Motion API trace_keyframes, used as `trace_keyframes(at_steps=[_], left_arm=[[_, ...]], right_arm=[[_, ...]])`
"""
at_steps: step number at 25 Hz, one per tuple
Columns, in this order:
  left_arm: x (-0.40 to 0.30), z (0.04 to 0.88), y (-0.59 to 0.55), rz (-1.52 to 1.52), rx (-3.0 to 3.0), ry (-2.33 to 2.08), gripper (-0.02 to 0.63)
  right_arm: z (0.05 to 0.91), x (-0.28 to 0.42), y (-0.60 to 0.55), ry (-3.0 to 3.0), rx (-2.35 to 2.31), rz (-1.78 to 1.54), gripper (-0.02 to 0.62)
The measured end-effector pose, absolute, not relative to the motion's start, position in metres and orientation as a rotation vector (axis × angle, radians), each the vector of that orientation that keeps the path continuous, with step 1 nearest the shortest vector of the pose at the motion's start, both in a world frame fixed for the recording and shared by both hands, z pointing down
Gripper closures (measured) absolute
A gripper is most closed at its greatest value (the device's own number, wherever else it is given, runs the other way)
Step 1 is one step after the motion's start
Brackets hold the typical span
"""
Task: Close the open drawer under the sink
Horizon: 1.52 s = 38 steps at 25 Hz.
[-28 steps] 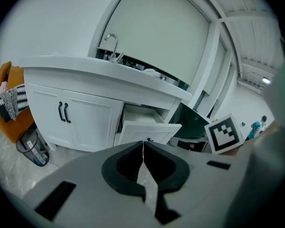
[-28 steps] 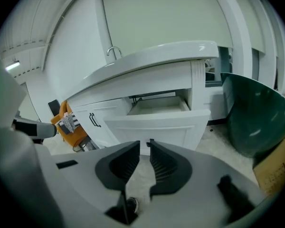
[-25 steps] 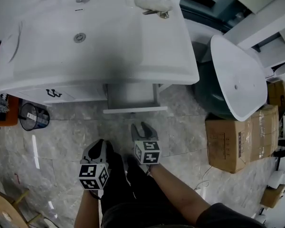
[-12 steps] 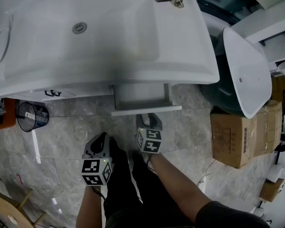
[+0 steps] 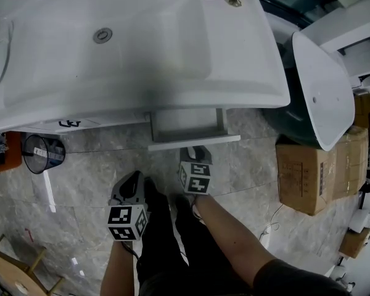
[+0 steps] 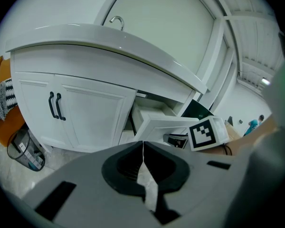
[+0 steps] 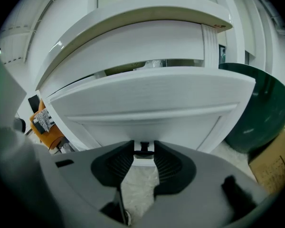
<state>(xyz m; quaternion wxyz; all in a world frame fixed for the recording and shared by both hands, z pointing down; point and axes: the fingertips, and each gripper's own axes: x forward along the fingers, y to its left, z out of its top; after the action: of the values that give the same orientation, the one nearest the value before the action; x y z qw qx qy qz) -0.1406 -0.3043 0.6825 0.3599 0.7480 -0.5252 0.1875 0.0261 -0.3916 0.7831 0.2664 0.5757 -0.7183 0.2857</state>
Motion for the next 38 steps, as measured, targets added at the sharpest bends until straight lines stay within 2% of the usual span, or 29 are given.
trace_keyframes(at_steps=[22,38], left_arm=[[-0.146,0.686,-0.335,0.521,1.980,-1.306,0.591],[-0.141,0.690,-0.347,0.532,1.969,-1.287,0.591]], right_arm=[[0.776,0.014,-0.489,-1.990,1.619,0.738,0.456],[0.775,0.013,-0.513,-2.002,1.627,0.728,0.456]])
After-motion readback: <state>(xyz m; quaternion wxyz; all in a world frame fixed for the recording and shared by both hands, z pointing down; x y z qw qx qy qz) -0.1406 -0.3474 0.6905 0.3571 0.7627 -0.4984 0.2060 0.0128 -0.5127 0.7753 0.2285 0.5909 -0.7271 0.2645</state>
